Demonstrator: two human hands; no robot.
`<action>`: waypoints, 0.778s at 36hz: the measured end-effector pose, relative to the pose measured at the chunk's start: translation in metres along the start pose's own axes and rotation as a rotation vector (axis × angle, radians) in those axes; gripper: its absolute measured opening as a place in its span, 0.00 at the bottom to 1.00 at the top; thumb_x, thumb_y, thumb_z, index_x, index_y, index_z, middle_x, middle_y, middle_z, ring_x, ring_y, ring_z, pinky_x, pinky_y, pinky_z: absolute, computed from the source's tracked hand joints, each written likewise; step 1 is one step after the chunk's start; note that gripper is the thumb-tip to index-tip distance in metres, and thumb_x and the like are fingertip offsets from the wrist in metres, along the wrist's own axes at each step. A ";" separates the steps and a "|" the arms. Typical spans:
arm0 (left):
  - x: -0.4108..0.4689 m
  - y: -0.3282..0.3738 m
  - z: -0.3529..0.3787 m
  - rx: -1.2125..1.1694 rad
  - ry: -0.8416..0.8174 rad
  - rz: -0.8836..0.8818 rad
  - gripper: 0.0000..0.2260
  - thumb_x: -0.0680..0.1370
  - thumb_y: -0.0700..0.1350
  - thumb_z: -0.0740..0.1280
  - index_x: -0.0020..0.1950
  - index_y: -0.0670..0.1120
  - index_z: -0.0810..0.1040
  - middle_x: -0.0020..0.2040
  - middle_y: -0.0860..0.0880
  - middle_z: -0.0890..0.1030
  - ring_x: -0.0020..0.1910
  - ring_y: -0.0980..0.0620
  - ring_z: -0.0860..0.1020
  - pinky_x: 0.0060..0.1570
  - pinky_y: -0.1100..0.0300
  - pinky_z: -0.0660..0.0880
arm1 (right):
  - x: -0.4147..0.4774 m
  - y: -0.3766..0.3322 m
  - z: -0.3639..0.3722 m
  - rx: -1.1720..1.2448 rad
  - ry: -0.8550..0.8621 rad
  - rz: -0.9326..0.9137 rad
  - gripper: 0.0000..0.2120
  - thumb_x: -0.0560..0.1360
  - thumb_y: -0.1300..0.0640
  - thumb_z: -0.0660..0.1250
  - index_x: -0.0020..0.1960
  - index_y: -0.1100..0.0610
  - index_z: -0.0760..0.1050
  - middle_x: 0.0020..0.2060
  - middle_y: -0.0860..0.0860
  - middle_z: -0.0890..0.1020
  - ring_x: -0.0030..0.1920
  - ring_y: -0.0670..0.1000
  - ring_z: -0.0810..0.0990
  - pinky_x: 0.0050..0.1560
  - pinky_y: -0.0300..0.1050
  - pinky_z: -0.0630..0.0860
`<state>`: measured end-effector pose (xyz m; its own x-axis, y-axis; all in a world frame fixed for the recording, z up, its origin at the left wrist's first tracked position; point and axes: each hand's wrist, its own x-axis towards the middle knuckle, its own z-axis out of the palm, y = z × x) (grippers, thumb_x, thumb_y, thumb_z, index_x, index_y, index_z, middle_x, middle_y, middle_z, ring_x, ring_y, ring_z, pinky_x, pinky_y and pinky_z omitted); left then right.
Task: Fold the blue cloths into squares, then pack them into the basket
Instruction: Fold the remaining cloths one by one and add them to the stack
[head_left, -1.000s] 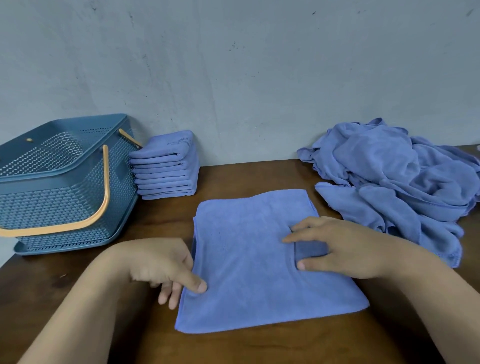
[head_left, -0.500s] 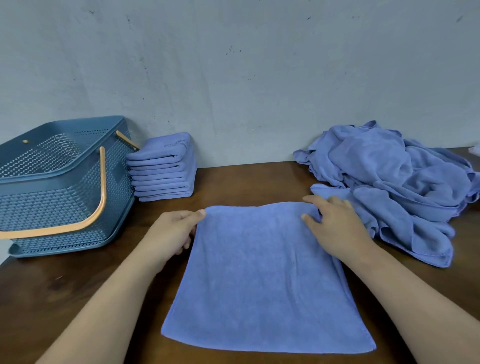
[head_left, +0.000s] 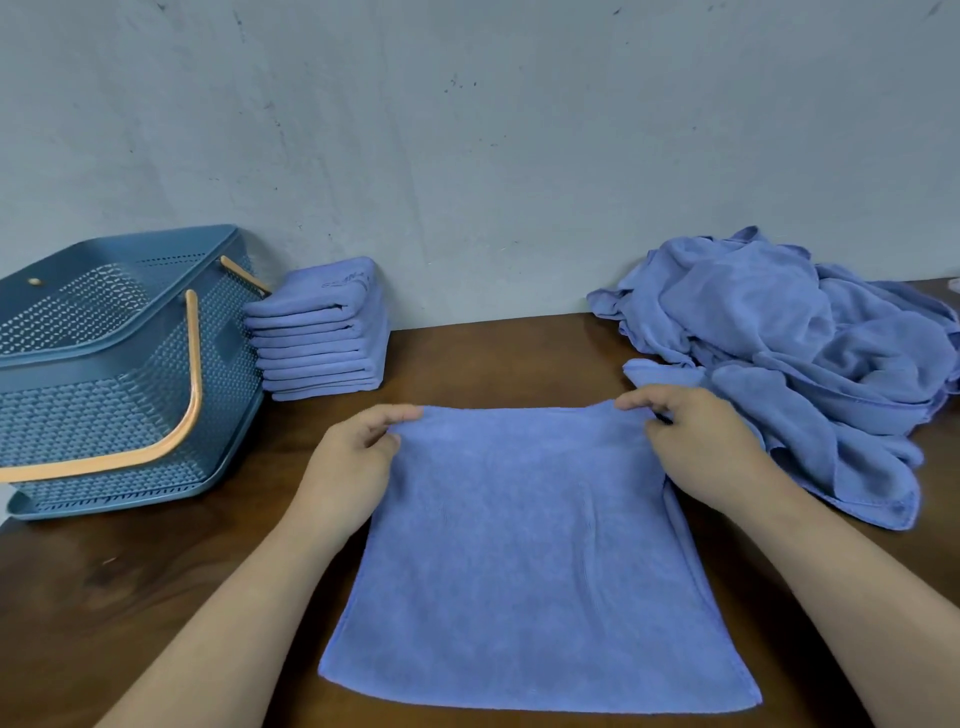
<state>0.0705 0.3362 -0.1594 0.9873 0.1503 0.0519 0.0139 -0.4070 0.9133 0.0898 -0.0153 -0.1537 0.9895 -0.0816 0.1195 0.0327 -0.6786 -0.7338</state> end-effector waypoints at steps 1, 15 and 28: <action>0.001 -0.001 0.000 0.015 0.001 -0.024 0.21 0.83 0.36 0.63 0.61 0.61 0.85 0.62 0.61 0.84 0.66 0.57 0.80 0.70 0.51 0.75 | -0.001 0.001 0.000 -0.015 -0.020 0.026 0.22 0.80 0.68 0.59 0.64 0.48 0.82 0.46 0.49 0.83 0.31 0.51 0.76 0.26 0.32 0.68; 0.004 -0.001 0.007 0.282 0.022 0.002 0.19 0.82 0.38 0.63 0.69 0.53 0.81 0.53 0.55 0.84 0.30 0.63 0.77 0.31 0.72 0.68 | -0.006 -0.001 0.001 -0.176 -0.089 0.057 0.25 0.80 0.64 0.61 0.76 0.51 0.74 0.40 0.43 0.75 0.34 0.44 0.75 0.32 0.42 0.71; 0.002 -0.009 0.010 0.752 0.049 0.202 0.18 0.84 0.49 0.61 0.73 0.55 0.77 0.69 0.57 0.76 0.60 0.53 0.73 0.55 0.54 0.77 | -0.004 -0.007 -0.003 0.096 -0.107 0.079 0.22 0.82 0.48 0.68 0.76 0.42 0.70 0.44 0.46 0.84 0.45 0.45 0.81 0.46 0.41 0.72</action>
<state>0.0736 0.3314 -0.1711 0.9742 0.0414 0.2219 -0.0440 -0.9295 0.3662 0.0849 -0.0130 -0.1471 0.9987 -0.0508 -0.0094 -0.0380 -0.6001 -0.7990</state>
